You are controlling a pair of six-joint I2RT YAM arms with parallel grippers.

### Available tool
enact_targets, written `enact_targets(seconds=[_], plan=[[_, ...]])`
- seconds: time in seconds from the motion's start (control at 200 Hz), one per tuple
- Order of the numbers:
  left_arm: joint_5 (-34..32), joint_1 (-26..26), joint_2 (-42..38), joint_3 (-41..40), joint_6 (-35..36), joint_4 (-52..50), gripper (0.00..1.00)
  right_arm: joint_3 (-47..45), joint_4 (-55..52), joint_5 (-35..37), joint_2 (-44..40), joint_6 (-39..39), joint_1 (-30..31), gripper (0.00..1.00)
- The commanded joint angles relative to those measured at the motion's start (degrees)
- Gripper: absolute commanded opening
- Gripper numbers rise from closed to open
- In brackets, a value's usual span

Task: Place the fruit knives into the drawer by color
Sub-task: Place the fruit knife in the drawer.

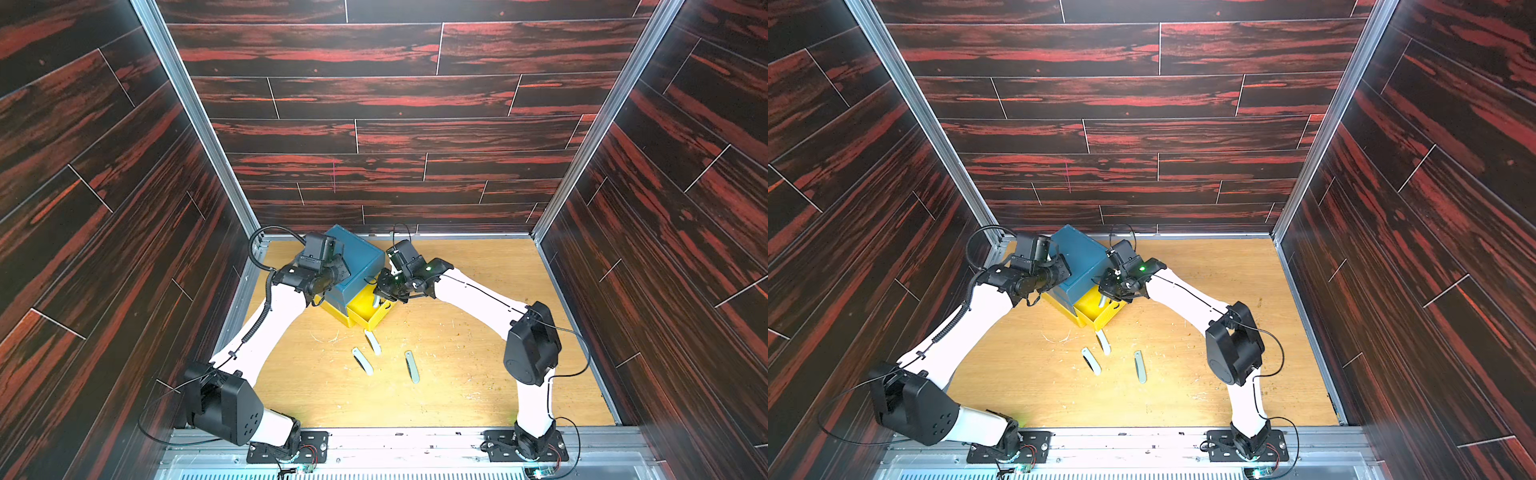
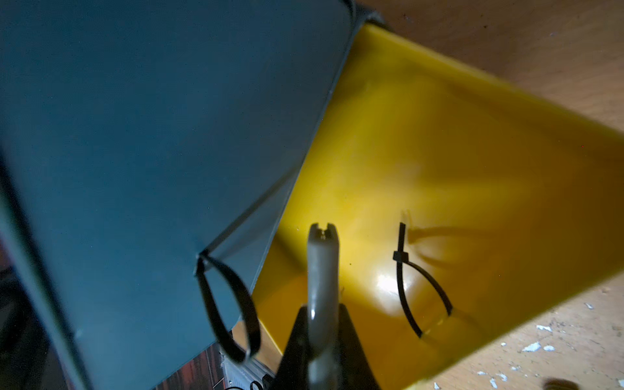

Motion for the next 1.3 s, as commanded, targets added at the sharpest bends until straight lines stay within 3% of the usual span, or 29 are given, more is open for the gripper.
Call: enact_targets(seconds=[0.0, 0.736, 1.298], plan=[[0.04, 0.42, -0.90, -1.98, 0.23, -3.60, 0.00, 1.50, 0.27, -0.47, 0.70, 1.03, 0.58, 0.14], [0.34, 0.64, -1.29, -2.02, 0.17, -3.65, 0.00, 3.88, 0.79, -1.80, 4.76, 1.86, 1.87, 0.15], [0.33, 0.79, -1.19, -2.18, 0.21, -3.85, 0.00, 5.07, 0.17, -1.56, 6.97, 1.68, 2.39, 0.22]])
